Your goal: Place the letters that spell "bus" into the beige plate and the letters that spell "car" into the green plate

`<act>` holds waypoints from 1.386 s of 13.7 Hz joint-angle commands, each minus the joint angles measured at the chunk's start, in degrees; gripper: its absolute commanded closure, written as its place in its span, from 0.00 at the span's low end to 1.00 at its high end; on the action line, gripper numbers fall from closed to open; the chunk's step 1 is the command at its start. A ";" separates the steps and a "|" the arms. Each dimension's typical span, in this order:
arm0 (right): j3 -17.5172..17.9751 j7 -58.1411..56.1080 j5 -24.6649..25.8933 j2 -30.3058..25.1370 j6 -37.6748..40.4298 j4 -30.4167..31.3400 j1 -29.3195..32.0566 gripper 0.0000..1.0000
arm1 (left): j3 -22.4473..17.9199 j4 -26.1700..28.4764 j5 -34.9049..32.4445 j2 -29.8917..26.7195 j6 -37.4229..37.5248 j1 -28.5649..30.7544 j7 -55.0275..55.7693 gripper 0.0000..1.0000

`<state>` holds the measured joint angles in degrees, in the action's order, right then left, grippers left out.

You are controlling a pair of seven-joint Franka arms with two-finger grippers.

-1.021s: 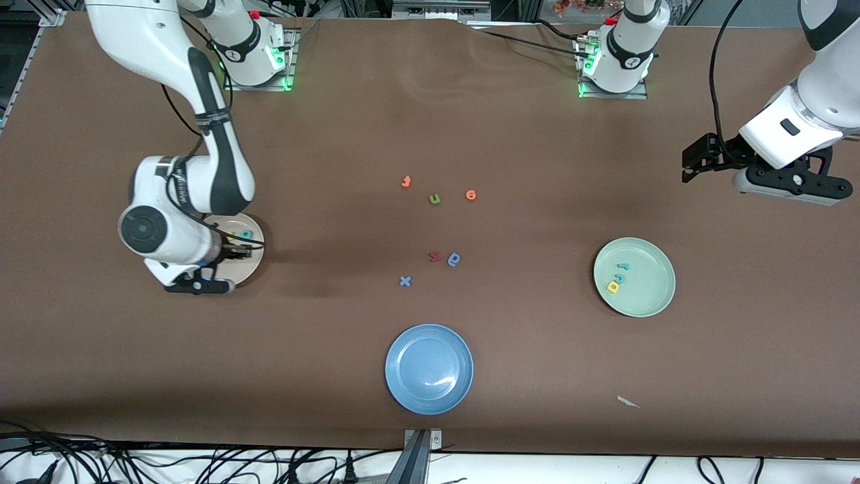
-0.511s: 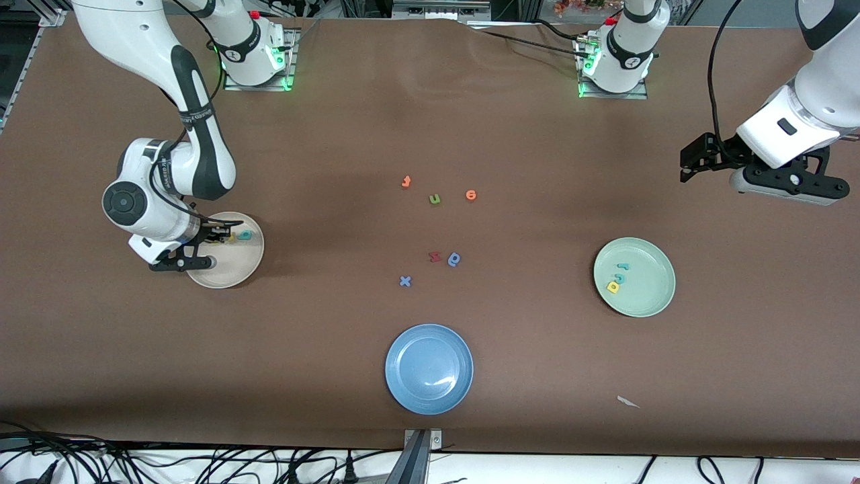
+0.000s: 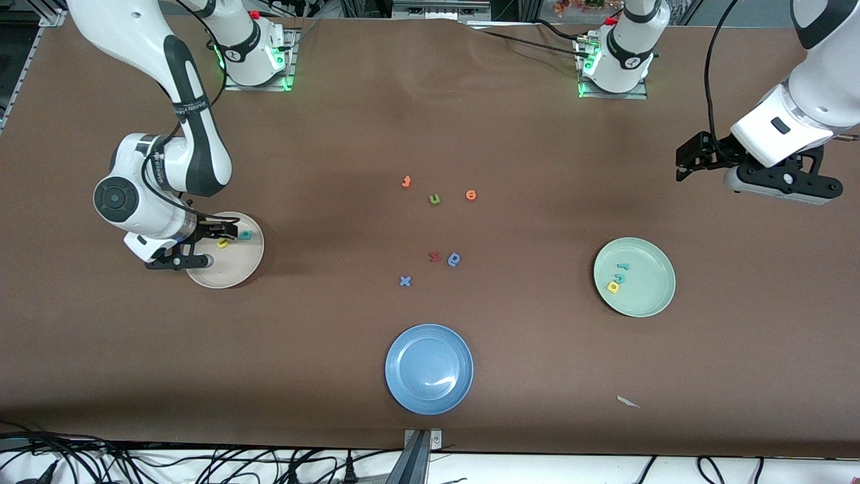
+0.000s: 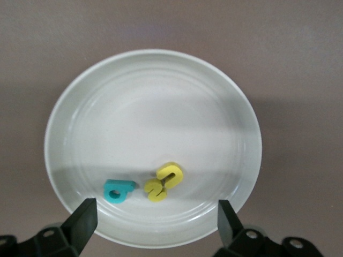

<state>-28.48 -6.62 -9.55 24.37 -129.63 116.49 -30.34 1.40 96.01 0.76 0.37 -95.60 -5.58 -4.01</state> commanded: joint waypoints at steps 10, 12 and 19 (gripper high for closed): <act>1.22 13.90 -0.47 -5.11 20.10 -9.36 -3.67 0.00 | -0.09 -1.27 -1.46 -0.11 1.21 -0.48 0.50 0.00; 6.65 14.97 1.02 -8.97 23.17 -9.36 1.12 0.00 | -0.09 -1.27 -1.46 -0.11 1.21 -0.48 0.50 0.00; 20.74 14.62 7.36 -17.42 44.69 -20.41 18.12 0.00 | -0.09 -1.27 -1.46 -0.11 1.29 -0.40 0.50 0.00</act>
<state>-9.39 7.89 -2.92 7.75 -90.60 100.07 -14.64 1.43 95.65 0.76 0.37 -95.52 -5.58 -4.01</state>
